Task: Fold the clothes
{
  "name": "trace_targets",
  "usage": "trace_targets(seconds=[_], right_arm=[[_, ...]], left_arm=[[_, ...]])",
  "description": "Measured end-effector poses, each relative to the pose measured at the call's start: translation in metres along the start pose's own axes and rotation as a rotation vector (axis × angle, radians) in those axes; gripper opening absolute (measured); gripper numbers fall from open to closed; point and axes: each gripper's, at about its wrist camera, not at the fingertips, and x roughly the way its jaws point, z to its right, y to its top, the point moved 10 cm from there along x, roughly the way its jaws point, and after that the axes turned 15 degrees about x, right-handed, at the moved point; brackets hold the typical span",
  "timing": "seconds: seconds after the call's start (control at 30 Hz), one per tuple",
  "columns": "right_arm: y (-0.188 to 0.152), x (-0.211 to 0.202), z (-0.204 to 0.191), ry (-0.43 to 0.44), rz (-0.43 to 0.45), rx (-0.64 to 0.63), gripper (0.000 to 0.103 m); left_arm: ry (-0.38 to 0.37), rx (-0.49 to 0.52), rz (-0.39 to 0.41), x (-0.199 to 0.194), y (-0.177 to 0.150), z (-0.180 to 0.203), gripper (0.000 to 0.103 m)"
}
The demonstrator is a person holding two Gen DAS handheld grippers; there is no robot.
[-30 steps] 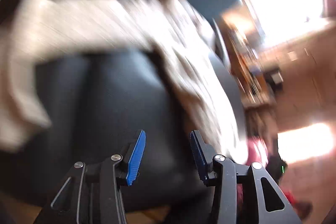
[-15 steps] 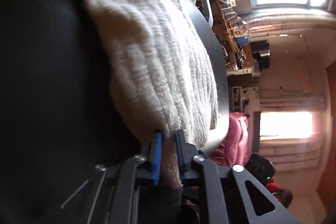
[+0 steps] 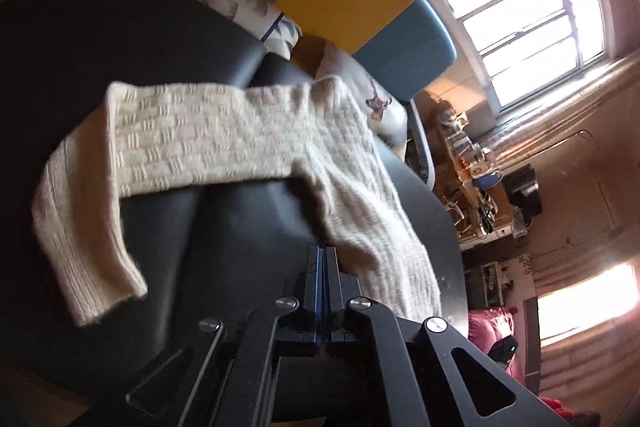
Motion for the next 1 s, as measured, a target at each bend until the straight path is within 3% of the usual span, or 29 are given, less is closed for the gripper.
trace_targets(seconds=[0.13,0.23,0.3,0.37,0.43,0.47,0.5,0.6,0.73,0.8,0.87,1.0], right_arm=[[-0.002,0.004,0.002,-0.012,-0.001,0.035,0.031],[-0.013,0.005,0.006,-0.031,-0.02,0.026,0.031],[-0.02,0.004,0.008,-0.046,-0.025,0.008,0.031],[-0.024,0.002,0.009,-0.059,-0.028,-0.018,0.031],[-0.028,0.0,0.009,-0.073,-0.029,-0.046,0.031],[-0.028,-0.001,0.009,-0.081,-0.025,-0.058,0.032],[-0.028,-0.001,0.009,-0.083,-0.023,-0.064,0.032],[-0.021,-0.004,0.008,-0.081,-0.009,-0.069,0.032],[-0.003,-0.011,0.008,-0.028,0.011,-0.028,0.032],[0.006,-0.006,0.01,-0.007,0.001,0.007,0.032],[0.011,0.004,0.01,0.023,-0.03,0.041,0.04],[0.006,0.036,0.0,0.035,-0.12,0.069,0.053]], left_arm=[[-0.172,-0.053,-0.188,0.06,-0.06,0.043,0.003],[-0.273,-0.073,-0.284,0.096,-0.083,0.084,0.018],[-0.297,-0.05,-0.33,0.114,-0.091,0.107,0.034],[-0.281,-0.043,-0.342,0.126,-0.092,0.118,0.04],[-0.26,-0.038,-0.348,0.136,-0.093,0.127,0.04],[-0.239,-0.023,-0.345,0.138,-0.092,0.129,0.035],[-0.212,-0.002,-0.338,0.139,-0.092,0.13,0.008],[-0.219,0.028,-0.256,0.115,-0.07,0.136,0.005],[-0.221,0.05,0.021,0.018,0.005,0.116,0.005],[-0.144,0.061,0.144,-0.033,0.034,0.09,0.004],[-0.039,0.045,0.217,-0.07,0.049,0.053,0.0],[0.18,-0.052,0.238,-0.101,0.038,-0.022,0.0]])
